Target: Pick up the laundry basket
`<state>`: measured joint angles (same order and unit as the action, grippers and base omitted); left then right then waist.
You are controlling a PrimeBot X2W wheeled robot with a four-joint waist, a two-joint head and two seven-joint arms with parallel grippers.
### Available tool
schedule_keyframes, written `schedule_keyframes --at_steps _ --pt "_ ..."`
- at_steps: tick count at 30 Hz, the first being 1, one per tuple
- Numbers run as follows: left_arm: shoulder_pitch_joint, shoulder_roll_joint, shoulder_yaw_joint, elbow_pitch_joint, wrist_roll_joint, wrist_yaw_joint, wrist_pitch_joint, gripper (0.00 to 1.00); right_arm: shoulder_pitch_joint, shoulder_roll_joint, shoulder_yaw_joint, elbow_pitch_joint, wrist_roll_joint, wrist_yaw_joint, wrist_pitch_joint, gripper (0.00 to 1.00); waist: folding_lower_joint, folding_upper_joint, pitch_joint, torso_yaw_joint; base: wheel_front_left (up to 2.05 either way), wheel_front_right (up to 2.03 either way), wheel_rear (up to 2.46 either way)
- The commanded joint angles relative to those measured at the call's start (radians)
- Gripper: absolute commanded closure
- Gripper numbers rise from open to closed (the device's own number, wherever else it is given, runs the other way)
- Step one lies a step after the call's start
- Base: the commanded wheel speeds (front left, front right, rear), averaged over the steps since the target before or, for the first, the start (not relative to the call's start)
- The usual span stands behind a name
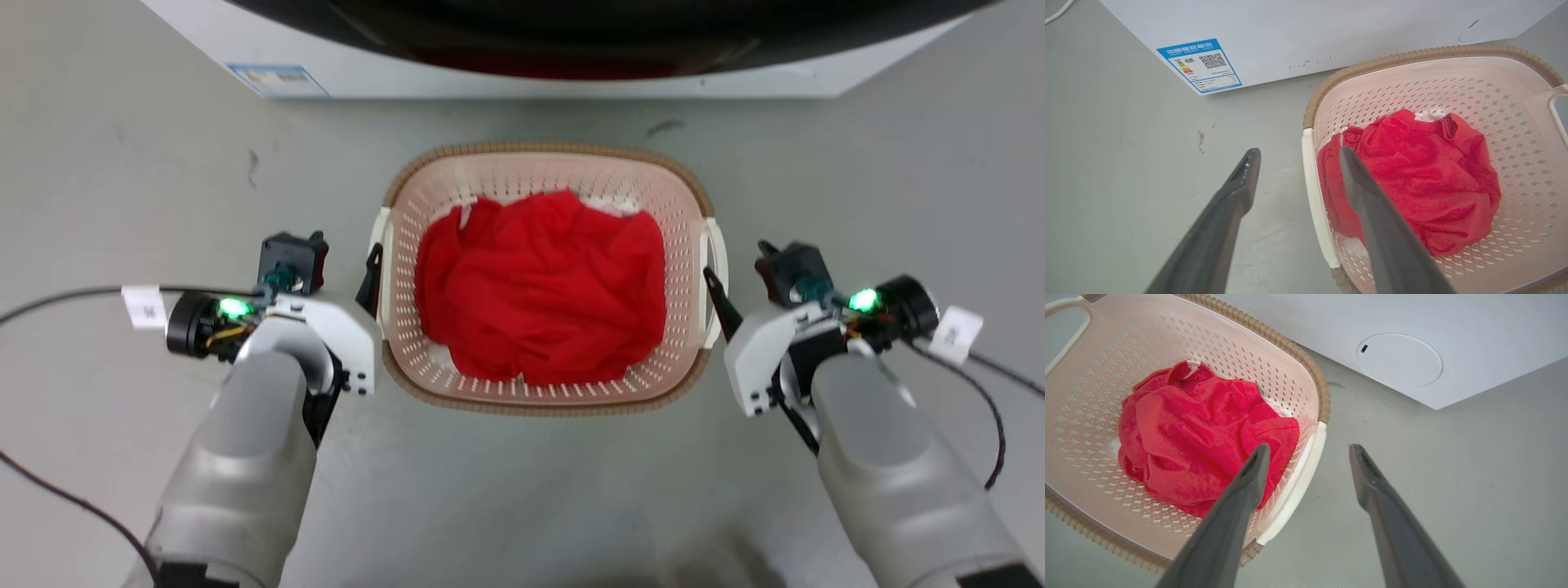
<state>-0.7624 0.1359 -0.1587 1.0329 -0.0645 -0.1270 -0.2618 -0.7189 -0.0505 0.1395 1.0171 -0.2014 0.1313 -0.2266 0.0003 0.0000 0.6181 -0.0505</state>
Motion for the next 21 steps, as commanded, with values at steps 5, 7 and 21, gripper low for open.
schedule_keyframes --at_steps 5,7,21 --pt "-0.124 0.002 -0.051 0.120 -0.005 -0.002 0.014 0.00 -0.125 0.001 0.044 0.115 0.054 -0.001 0.038 0.00 -0.0003 0.0000 0.118 -0.016 0.00 0.00 0.00" --pt "-0.156 -0.005 -0.071 0.149 -0.018 -0.002 0.021 0.00 -0.155 0.001 0.057 0.142 0.071 -0.001 0.052 0.00 -0.0003 0.0000 0.144 -0.016 0.00 0.00 0.00" --pt "-0.283 0.014 -0.223 0.226 -0.113 -0.003 0.102 0.00 -0.264 0.001 0.159 0.201 0.185 -0.001 0.072 0.00 -0.0003 0.0000 0.279 -0.028 0.00 0.00 0.00"
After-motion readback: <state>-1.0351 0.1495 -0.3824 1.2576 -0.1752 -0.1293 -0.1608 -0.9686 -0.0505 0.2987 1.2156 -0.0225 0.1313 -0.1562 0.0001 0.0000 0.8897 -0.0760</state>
